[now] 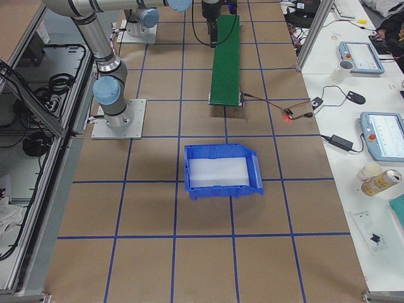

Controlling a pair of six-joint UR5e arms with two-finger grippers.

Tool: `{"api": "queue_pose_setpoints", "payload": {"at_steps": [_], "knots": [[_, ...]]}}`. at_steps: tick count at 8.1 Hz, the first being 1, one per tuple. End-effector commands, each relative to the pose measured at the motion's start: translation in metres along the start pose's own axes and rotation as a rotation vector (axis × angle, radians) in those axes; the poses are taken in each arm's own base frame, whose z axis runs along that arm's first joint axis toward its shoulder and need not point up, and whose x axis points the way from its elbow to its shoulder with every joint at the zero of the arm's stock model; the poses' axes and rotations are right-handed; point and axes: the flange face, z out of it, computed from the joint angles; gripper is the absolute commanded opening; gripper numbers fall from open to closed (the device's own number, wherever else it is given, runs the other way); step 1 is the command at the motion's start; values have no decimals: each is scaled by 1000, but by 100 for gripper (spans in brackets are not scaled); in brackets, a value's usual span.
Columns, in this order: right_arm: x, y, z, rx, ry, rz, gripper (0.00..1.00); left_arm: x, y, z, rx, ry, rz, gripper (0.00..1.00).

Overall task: Move capacitor from left to right
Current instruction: 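Lower the left gripper onto the brown capacitor and close on it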

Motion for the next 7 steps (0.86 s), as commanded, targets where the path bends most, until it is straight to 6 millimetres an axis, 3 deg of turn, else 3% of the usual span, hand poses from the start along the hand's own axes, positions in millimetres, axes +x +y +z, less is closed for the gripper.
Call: {"api": "queue_pose_setpoints", "payload": {"at_steps": [1,2,7], "knots": [[0,0,0,0,0,1,100,-23,2,38,-14,16,-16,100],[0,0,0,0,0,1,100,-32,6,42,-12,20,-15,100],[0,0,0,0,0,-1,100,-30,7,55,-29,35,-1,100]]}}
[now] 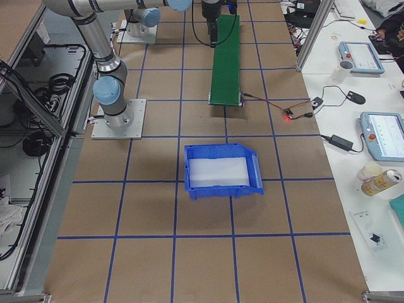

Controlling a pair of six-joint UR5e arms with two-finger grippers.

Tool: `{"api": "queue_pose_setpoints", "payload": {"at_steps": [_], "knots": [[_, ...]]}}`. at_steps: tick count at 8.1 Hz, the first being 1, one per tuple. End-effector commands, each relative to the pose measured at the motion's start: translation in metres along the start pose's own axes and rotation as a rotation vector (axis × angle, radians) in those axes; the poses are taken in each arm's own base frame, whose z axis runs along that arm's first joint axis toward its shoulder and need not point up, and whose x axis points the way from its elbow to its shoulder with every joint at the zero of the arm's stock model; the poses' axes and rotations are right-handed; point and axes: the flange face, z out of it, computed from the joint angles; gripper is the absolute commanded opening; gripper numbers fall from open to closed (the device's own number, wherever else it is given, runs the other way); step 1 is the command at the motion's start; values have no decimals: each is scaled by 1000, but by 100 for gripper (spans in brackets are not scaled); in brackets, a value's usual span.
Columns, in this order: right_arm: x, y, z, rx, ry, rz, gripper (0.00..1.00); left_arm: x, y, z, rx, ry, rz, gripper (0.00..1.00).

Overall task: Move capacitor from left to right
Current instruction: 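Lower the left gripper onto the brown capacitor and close on it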

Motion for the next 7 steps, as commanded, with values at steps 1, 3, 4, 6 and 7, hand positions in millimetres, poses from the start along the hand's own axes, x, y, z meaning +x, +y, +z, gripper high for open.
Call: {"api": "queue_pose_setpoints", "payload": {"at_steps": [1,3,4,6,7], "knots": [[-1,0,0,0,0,-3,100,1,1,3,-3,5,4,100],[-1,0,1,-2,0,-2,100,3,-2,8,9,29,15,100],[-1,0,0,0,0,-2,100,2,-7,17,10,47,43,100],[-1,1,2,-5,-1,0,100,3,-7,22,3,54,49,100],[-1,2,2,-3,-1,0,100,3,-7,23,2,55,49,100]]}}
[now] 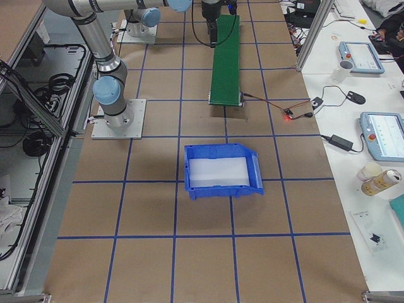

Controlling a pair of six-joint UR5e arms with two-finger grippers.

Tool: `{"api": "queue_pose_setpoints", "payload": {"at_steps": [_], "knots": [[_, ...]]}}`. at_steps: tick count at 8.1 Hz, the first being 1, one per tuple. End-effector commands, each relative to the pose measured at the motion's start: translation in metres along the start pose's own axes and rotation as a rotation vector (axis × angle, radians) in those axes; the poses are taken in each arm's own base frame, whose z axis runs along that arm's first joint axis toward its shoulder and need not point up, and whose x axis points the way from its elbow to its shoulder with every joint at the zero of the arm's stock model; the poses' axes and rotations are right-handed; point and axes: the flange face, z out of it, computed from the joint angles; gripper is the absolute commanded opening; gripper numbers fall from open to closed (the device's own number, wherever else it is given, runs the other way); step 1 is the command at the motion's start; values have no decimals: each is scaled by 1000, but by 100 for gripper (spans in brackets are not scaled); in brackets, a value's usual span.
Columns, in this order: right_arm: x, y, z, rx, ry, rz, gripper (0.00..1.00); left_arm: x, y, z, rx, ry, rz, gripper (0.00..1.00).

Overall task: Move capacitor from left to right
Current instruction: 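Lower the left gripper onto the brown capacitor and close on it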

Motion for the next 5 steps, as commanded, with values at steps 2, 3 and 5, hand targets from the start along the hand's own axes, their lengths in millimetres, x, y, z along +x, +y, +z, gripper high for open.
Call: {"api": "queue_pose_setpoints", "payload": {"at_steps": [2,3,5], "knots": [[0,1,0,0,-1,0,100,1,0,7,-6,9,5,100],[0,1,0,0,-1,0,100,0,-1,7,-4,9,5,100],[0,1,0,0,-1,0,100,0,-1,9,-6,11,5,100]]}}
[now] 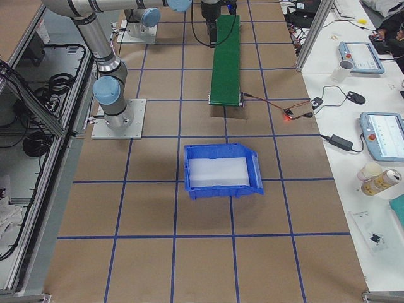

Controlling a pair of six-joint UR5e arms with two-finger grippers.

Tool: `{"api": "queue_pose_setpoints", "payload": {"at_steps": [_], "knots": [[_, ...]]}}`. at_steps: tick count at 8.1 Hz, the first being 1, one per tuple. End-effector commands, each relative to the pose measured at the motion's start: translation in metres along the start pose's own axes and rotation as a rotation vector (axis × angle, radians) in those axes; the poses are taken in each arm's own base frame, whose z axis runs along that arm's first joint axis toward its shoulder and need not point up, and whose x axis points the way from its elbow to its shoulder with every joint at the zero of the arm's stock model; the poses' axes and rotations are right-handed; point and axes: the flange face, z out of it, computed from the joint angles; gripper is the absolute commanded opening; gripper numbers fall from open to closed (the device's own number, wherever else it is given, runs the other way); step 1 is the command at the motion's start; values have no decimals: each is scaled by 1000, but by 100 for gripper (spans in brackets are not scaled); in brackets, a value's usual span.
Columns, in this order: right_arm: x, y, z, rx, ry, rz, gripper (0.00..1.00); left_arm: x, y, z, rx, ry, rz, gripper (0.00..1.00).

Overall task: Move capacitor from left to right
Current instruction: 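Lower the left gripper onto the brown capacitor and close on it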

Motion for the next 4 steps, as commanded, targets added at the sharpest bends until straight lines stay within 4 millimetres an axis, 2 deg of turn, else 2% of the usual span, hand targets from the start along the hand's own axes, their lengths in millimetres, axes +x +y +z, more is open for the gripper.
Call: {"api": "queue_pose_setpoints", "payload": {"at_steps": [1,4], "knots": [[0,0,0,0,0,-2,100,0,0,2,-1,2,0,100],[0,0,0,0,1,-2,100,-8,2,14,-14,15,-10,100]]}}
